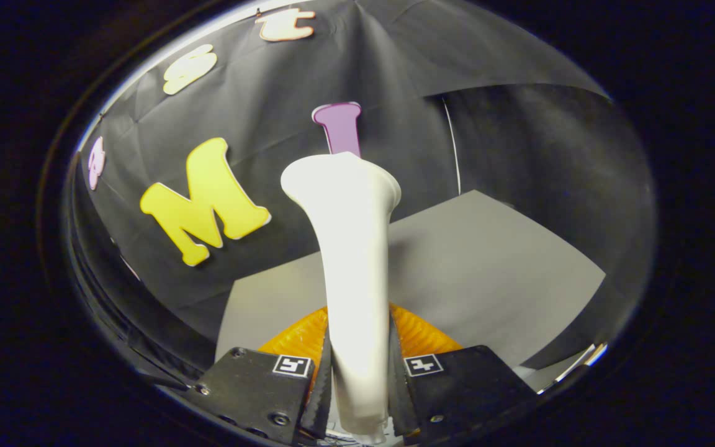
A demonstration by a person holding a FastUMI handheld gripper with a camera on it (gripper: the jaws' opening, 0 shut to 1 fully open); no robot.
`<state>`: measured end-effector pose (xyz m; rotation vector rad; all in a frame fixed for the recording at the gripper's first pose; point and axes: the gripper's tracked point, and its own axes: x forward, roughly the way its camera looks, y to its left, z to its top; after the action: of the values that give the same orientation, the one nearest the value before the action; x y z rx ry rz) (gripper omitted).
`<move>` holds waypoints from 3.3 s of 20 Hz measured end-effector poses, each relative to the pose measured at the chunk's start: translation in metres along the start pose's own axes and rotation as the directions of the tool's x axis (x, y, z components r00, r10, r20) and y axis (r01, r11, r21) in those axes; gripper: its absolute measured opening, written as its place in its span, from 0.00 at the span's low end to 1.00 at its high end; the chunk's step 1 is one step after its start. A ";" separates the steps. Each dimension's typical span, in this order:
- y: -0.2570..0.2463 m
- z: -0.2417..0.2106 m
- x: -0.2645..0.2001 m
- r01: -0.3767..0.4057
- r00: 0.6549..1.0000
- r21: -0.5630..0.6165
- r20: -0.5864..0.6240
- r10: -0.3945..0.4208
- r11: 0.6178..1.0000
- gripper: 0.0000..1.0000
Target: Iron the clothes twice with a garment steamer, once on the left side and once on the right side.
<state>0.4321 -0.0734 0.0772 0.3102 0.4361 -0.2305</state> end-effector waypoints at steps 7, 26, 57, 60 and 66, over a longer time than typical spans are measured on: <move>0.063 -0.016 -0.094 -0.110 0.982 -0.003 0.157 0.109 0.994 0.41; 0.313 -0.106 -0.244 -0.329 0.887 -0.174 0.281 0.368 0.928 0.41; 0.414 -0.101 -0.227 -0.351 0.772 -0.448 0.359 0.525 0.823 0.40; 0.400 -0.119 -0.225 -0.351 0.795 -0.444 0.324 0.513 0.824 0.40; 0.377 -0.164 -0.214 -0.368 0.838 -0.431 0.230 0.495 0.824 0.40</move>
<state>0.2881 0.3649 0.1235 -0.0131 0.0542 0.2563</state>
